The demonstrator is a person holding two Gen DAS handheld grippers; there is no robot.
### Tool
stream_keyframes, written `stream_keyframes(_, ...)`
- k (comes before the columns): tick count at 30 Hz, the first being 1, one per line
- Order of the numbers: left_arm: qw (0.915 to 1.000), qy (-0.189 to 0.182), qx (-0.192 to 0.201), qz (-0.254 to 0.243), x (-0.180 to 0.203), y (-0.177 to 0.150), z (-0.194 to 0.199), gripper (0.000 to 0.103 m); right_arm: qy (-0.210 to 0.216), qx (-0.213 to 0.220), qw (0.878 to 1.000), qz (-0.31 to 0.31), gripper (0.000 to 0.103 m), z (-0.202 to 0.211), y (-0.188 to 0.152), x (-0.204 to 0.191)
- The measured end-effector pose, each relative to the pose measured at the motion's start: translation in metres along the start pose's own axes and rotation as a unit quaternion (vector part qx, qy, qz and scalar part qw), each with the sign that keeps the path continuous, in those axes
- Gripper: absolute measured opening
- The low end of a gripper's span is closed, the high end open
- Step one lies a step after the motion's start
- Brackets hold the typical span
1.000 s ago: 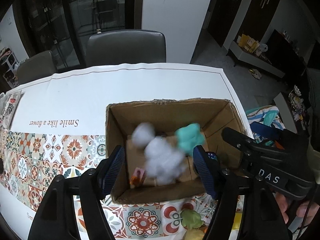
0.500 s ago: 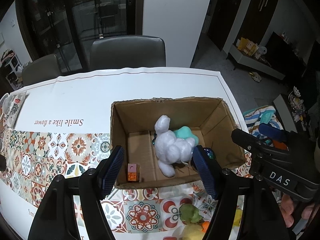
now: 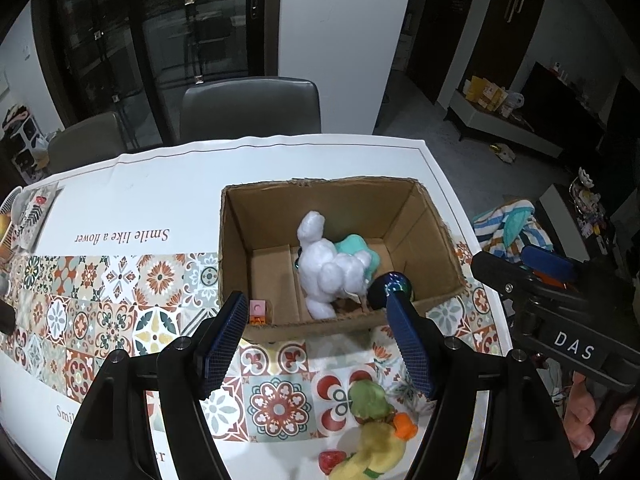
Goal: Organize objects
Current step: 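Open both grippers to drop the bunny and star plush into the box, then move both grippers toward the yellow duck plush and yellow cup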
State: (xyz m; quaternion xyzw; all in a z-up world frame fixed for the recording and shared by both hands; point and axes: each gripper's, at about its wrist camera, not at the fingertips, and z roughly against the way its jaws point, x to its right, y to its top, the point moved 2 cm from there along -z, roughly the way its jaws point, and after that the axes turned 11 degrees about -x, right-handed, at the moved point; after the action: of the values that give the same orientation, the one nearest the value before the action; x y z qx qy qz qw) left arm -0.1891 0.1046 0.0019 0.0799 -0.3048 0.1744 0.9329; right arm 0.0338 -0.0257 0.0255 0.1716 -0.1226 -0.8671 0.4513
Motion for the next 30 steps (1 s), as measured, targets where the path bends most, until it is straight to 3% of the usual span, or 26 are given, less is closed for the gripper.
stream_keyframes(30, 0.9963, -0.025, -0.054, -0.061, 0.037, -0.060, 0.018, 0.071, 0.000, 0.001, 0.999, -0.049, 0.072, 0.031, -0.073, 0.038)
